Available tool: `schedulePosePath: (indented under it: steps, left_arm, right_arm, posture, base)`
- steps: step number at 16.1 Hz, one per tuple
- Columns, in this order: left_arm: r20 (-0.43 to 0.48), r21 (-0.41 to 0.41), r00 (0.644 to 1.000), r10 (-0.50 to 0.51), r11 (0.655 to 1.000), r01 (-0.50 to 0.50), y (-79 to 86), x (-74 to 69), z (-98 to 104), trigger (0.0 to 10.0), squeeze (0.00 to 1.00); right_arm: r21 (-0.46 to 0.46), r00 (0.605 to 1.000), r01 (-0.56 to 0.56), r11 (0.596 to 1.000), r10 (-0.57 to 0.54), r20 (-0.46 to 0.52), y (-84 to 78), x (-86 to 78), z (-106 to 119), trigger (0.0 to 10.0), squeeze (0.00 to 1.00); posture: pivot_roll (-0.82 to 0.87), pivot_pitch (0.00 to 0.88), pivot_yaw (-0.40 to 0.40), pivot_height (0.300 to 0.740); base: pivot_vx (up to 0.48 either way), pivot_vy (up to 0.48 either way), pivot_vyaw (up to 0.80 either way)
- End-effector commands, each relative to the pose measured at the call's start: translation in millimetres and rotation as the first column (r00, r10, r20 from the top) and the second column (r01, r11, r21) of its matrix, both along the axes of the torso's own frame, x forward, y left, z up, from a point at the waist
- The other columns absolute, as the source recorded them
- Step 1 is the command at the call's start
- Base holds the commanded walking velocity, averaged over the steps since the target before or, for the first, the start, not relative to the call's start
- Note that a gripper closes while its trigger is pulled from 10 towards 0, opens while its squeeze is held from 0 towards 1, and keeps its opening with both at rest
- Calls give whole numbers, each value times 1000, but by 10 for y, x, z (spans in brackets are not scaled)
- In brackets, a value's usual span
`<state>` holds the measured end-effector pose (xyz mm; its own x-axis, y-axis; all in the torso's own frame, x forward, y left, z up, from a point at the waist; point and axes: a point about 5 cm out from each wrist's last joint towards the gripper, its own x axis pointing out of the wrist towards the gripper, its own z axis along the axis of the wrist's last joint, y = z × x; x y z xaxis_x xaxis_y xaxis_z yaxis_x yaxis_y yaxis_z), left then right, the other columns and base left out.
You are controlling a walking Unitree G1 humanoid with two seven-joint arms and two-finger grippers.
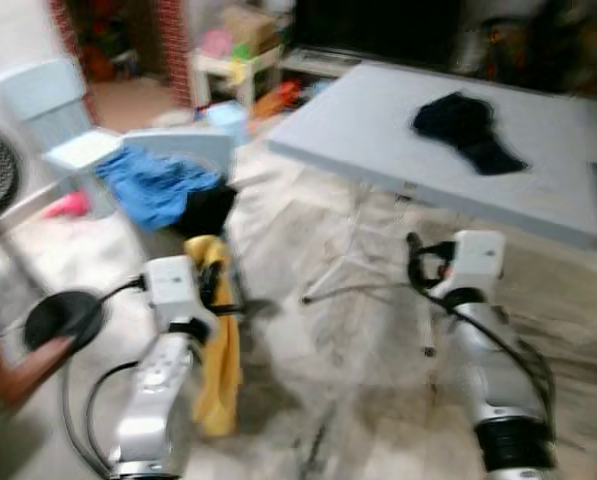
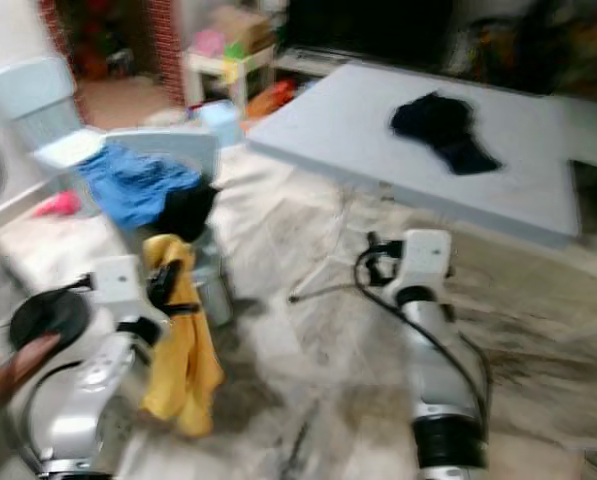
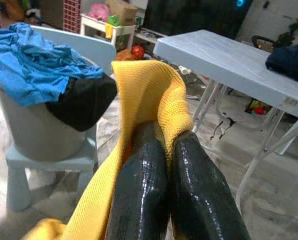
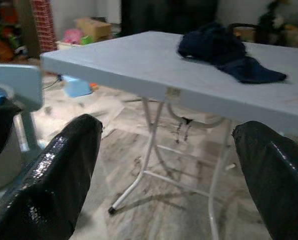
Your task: Hang hanger
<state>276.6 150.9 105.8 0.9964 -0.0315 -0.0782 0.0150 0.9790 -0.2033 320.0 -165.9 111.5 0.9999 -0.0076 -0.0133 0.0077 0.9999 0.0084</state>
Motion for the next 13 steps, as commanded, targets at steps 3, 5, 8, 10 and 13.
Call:
schedulePosePath:
  steps: [3, 5, 8, 10, 13]
  left_arm:
    - [23, -13, 1000, -12, 1000, 13, -55, 32, 64, 10000, 0]
    - [19, -15, 1000, -15, 1000, 15, -59, 31, 62, 10000, 0]
    - [17, -17, 1000, -20, 1000, 21, -62, 30, 62, 10000, 0]
    - [15, -15, 1000, -25, 1000, 25, -69, 32, 59, 10000, 0]
    - [2, -13, 1000, -28, 1000, 28, -72, 36, 45, 10000, 0]
  right_arm:
    - [-8, 1000, 16, 1000, -16, 14, -52, 12, 40, 10000, 0]
    - [-6, 1000, 15, 1000, -15, 15, -47, 8, 38, 10000, 0]
    - [-6, 1000, 11, 1000, -11, 16, -37, 0, 33, 10000, 0]
    - [-7, 1000, 10, 1000, -10, 15, -38, 0, 31, 10000, 0]
    - [-10, 1000, 8, 1000, -8, 15, -35, -2, 31, 10000, 0]
  posture:
    - [-45, 0, -6, 740]
    - [-45, 0, -5, 740]
    - [-44, 0, -5, 740]
    - [-45, 0, -5, 740]
    - [-46, 0, -6, 740]
  base:
    - [0, 419, -694]
    - [0, 471, -241]
    - [0, 480, 0]
    - [0, 480, 0]
    - [0, 480, 0]
